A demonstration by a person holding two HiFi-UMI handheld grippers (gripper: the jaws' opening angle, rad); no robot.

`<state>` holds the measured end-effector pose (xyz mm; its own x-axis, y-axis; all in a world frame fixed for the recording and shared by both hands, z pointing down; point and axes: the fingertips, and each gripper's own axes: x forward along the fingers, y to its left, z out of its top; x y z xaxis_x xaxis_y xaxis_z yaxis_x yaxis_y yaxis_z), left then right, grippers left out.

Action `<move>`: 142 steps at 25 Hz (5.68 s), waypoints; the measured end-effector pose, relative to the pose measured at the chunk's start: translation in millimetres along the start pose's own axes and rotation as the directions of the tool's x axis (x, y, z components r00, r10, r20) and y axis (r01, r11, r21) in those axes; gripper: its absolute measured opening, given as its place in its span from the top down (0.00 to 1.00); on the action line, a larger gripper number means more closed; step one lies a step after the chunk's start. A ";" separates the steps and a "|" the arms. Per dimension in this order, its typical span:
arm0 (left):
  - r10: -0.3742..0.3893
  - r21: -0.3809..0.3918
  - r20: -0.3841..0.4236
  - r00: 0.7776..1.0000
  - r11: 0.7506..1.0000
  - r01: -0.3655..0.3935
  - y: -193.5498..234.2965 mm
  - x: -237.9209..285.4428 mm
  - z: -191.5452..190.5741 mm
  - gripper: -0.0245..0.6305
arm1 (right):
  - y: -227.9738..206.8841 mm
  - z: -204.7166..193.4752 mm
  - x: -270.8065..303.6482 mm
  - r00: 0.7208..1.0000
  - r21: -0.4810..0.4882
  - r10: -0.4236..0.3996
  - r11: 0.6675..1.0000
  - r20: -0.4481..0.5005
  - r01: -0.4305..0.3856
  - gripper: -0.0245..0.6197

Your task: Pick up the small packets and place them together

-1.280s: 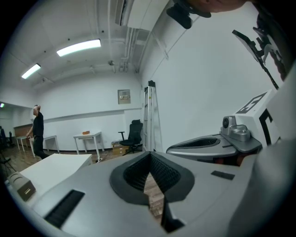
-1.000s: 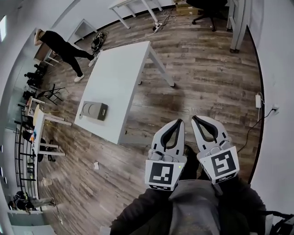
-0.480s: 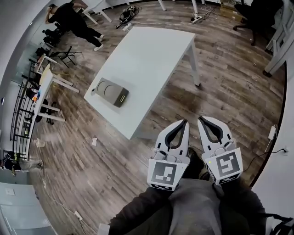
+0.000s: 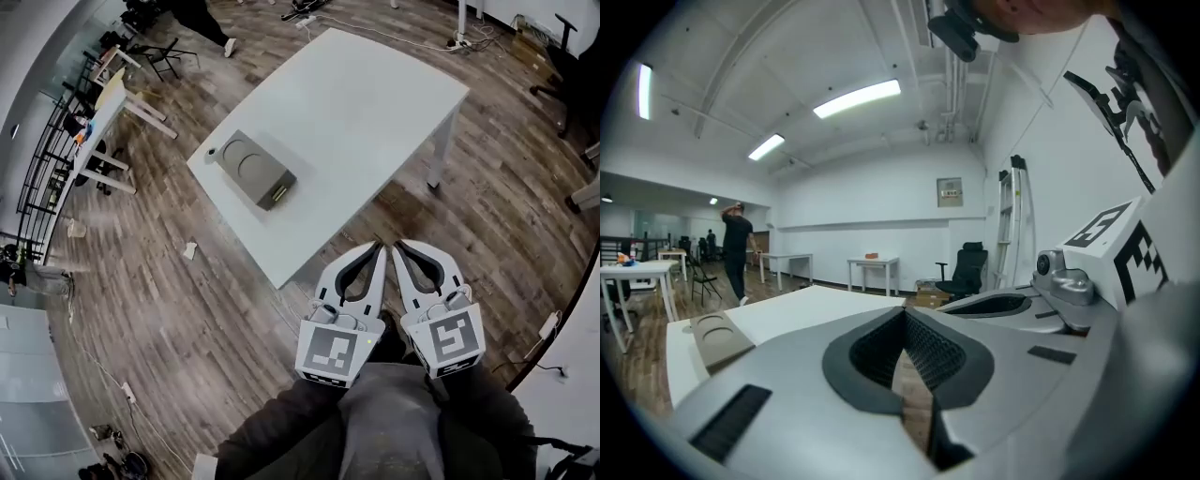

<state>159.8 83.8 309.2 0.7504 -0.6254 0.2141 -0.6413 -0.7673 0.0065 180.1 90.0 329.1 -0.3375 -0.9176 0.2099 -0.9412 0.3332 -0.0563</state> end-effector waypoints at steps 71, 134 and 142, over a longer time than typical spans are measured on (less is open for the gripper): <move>0.508 -0.099 0.051 0.860 0.859 -0.502 332.6 -20.7 -27.0 0.96 | 95.2 -14.8 287.2 0.938 -0.135 0.341 0.928 -0.063 -0.347 0.95; 0.415 -0.108 -0.117 0.902 0.898 -0.427 225.2 -52.5 -87.4 0.96 | 81.1 -146.2 168.1 0.952 -0.074 0.156 0.981 -0.264 -0.181 0.70; 0.412 -0.105 -0.121 0.903 0.900 -0.424 205.7 -50.8 -89.8 0.96 | 76.8 -158.3 142.5 0.948 -0.073 0.158 0.980 -0.275 -0.184 0.70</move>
<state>-24.6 -29.4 387.4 0.3944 -0.8635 0.3143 -0.9118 -0.4102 0.0174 62.7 19.1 509.1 -0.4633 -0.7580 0.4590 -0.8591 0.5114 -0.0227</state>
